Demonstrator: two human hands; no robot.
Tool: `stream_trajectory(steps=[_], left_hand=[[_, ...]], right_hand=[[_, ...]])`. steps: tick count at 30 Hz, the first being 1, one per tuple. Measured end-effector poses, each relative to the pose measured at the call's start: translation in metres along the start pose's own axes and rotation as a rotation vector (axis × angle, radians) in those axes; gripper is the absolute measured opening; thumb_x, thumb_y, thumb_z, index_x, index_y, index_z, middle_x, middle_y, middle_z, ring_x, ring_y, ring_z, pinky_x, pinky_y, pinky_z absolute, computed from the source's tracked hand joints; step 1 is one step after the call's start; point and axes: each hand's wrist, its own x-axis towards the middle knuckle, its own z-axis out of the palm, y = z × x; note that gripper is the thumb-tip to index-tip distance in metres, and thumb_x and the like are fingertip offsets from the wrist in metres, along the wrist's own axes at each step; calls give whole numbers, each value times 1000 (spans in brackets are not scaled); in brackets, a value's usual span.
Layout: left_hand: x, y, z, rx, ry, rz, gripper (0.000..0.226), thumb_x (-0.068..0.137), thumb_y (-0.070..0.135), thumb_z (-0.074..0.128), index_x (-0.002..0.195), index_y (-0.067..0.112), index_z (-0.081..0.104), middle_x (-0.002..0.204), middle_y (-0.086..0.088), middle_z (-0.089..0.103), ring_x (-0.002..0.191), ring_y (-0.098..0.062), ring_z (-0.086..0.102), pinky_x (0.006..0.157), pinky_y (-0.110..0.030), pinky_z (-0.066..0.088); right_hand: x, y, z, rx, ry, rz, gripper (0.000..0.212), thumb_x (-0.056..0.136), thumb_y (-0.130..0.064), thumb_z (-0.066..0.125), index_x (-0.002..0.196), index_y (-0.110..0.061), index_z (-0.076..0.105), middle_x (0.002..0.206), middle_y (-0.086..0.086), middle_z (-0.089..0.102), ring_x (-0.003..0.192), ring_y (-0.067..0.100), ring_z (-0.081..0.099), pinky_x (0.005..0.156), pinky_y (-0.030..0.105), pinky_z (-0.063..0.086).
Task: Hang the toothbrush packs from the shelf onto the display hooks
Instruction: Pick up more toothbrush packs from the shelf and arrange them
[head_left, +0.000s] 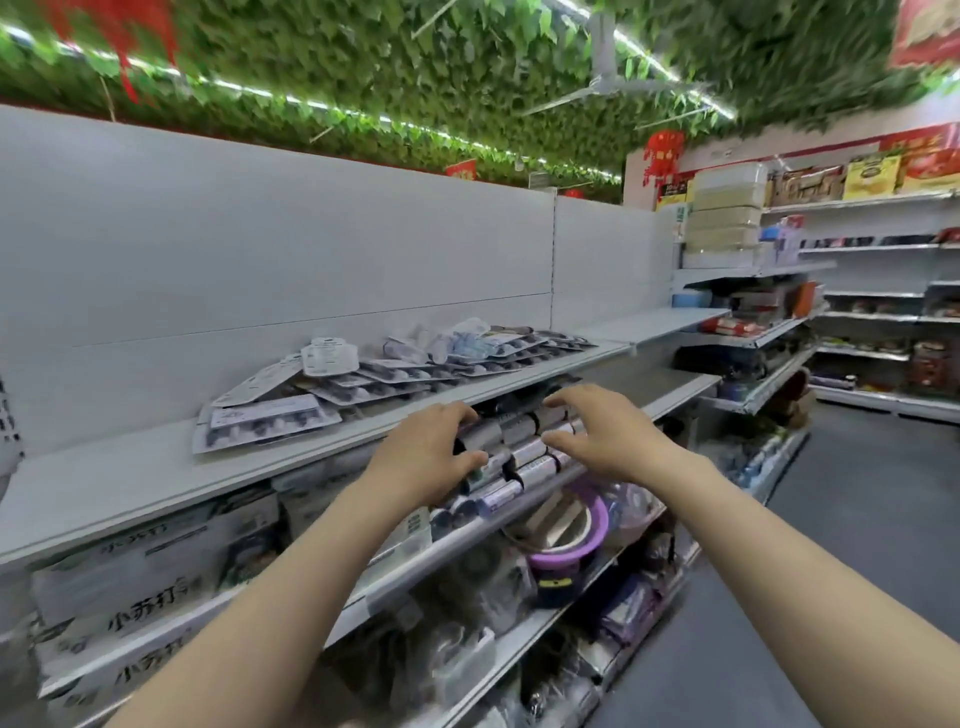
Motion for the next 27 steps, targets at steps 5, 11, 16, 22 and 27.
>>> stream_trajectory(steps=[5, 11, 16, 22, 27], left_hand=[[130, 6, 60, -34, 26, 4, 54, 90, 46, 63, 137, 23, 49, 139, 1, 54, 127, -17, 50, 103, -32, 42], [247, 8, 99, -61, 38, -60, 55, 91, 50, 60, 135, 20, 50, 138, -4, 52, 130, -23, 45, 106, -38, 39], [321, 4, 137, -51, 97, -100, 58, 91, 52, 58, 136, 16, 51, 137, -6, 54, 129, -26, 45, 108, -39, 37], [395, 18, 201, -112, 183, -141, 55, 94, 48, 56, 139, 18, 49, 138, -3, 50, 131, -21, 39, 109, -34, 34], [469, 41, 249, -88, 247, -209, 52, 96, 50, 52, 139, 20, 49, 141, 1, 49, 140, -19, 33, 113, -31, 27]], right_hand=[[103, 94, 5, -31, -36, 30, 51, 93, -44, 64, 137, -20, 56, 137, 2, 58, 129, 20, 51, 106, 34, 43], [197, 181, 0, 35, -27, 67, 48, 94, -42, 64, 135, -18, 59, 138, 1, 59, 130, 20, 52, 106, 33, 41], [263, 243, 19, 156, -19, 76, 47, 94, -43, 63, 134, -20, 59, 140, -1, 58, 129, 18, 52, 106, 34, 41], [353, 321, 53, 291, -7, 35, 46, 97, -42, 61, 133, -15, 60, 136, 0, 61, 126, 17, 54, 94, 24, 38], [434, 384, 83, 411, -23, 49, 50, 95, -46, 60, 135, -15, 57, 138, 3, 60, 128, 21, 54, 99, 32, 42]])
